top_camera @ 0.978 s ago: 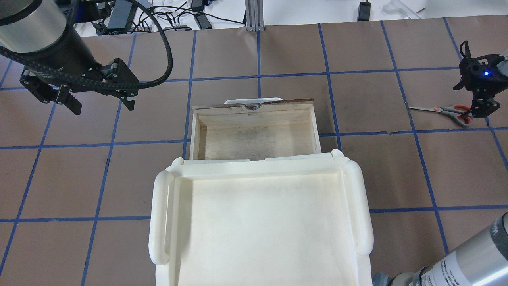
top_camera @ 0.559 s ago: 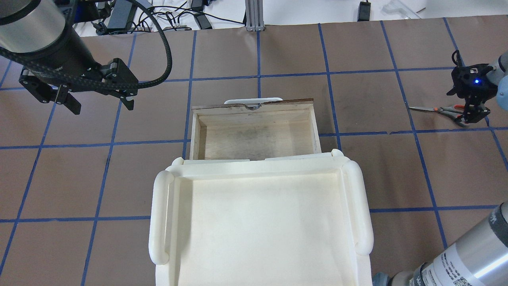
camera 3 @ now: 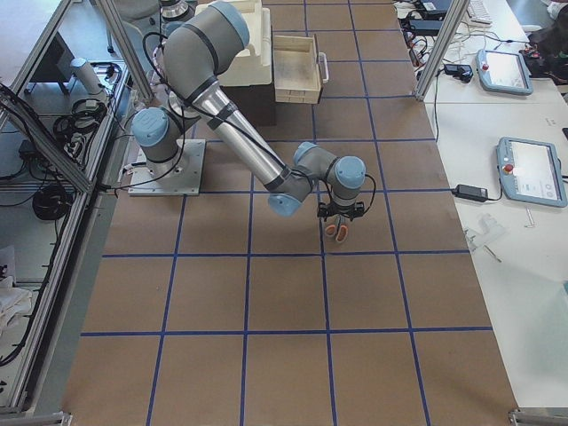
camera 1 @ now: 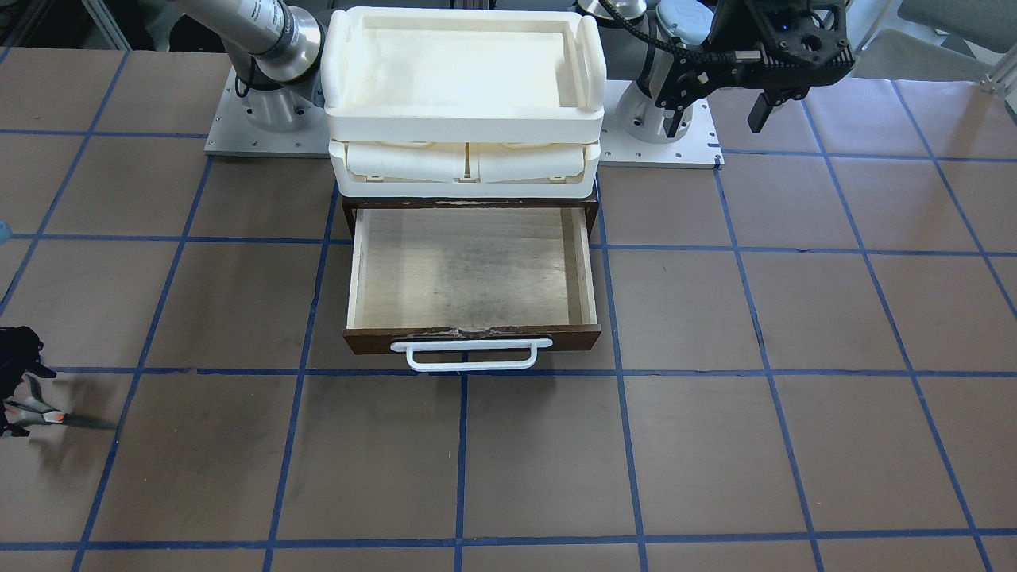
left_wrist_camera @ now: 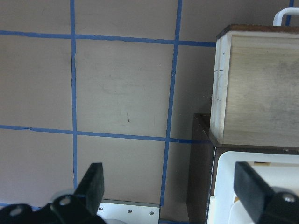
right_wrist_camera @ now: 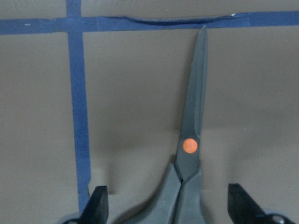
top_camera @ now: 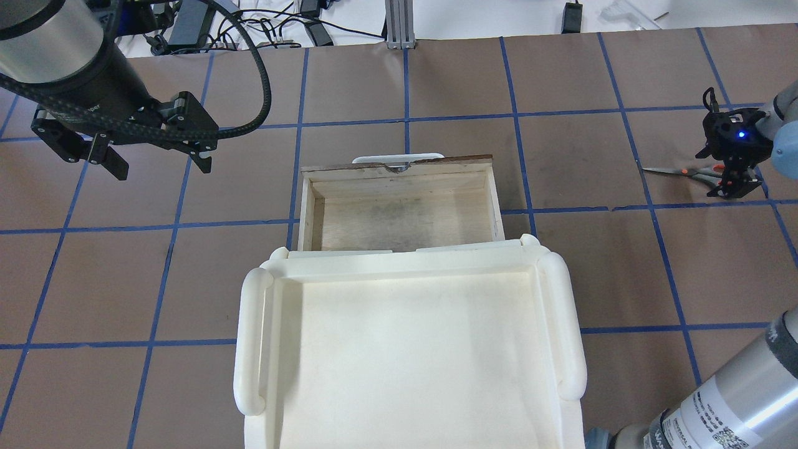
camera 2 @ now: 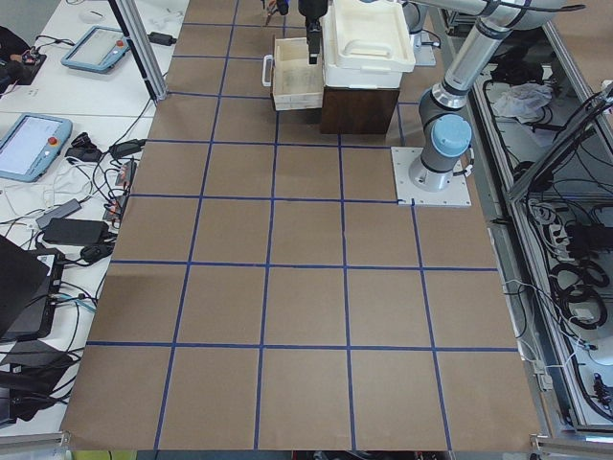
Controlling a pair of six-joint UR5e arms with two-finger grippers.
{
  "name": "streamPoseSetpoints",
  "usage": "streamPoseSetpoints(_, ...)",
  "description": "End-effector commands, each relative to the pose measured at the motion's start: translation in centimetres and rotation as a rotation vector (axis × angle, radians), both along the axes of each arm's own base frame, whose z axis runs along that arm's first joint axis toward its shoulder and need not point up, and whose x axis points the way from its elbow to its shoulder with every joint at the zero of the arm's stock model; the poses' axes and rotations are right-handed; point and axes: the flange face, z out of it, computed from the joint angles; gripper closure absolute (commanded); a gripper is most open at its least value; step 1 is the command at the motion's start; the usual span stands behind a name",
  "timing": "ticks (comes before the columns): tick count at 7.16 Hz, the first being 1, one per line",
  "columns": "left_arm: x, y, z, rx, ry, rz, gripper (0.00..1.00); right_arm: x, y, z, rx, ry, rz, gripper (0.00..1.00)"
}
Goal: Put scissors in drawer and close it
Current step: 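Lower the right gripper and close it on the scissors blades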
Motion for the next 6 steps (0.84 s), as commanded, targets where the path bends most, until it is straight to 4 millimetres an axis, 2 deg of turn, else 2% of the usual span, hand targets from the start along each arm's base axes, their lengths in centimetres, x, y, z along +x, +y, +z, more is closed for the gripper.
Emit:
streamPoseSetpoints(1, -0.07, -0.2, -0.22, 0.004, 0.006, 0.001, 0.0, 0.04, -0.11, -0.24, -0.001, -0.002, -0.003, 0.37)
streamPoseSetpoints(3, -0.05, -0.2, -0.22, 0.004, 0.005, 0.001, 0.0, -0.05, -0.03, -0.27, 0.008, 0.007, -0.015, 0.68)
streamPoseSetpoints(5, -0.04, -0.14, -0.15, 0.002, 0.003, 0.0, 0.0, 0.01, -0.02, -0.4, 0.011, -0.001, -0.026, 0.78)
streamPoseSetpoints(6, -0.05, -0.14, -0.15, 0.002, 0.005, 0.0, 0.0, 0.09, -0.04, -0.12, 0.01, 0.001, -0.049, 1.0)
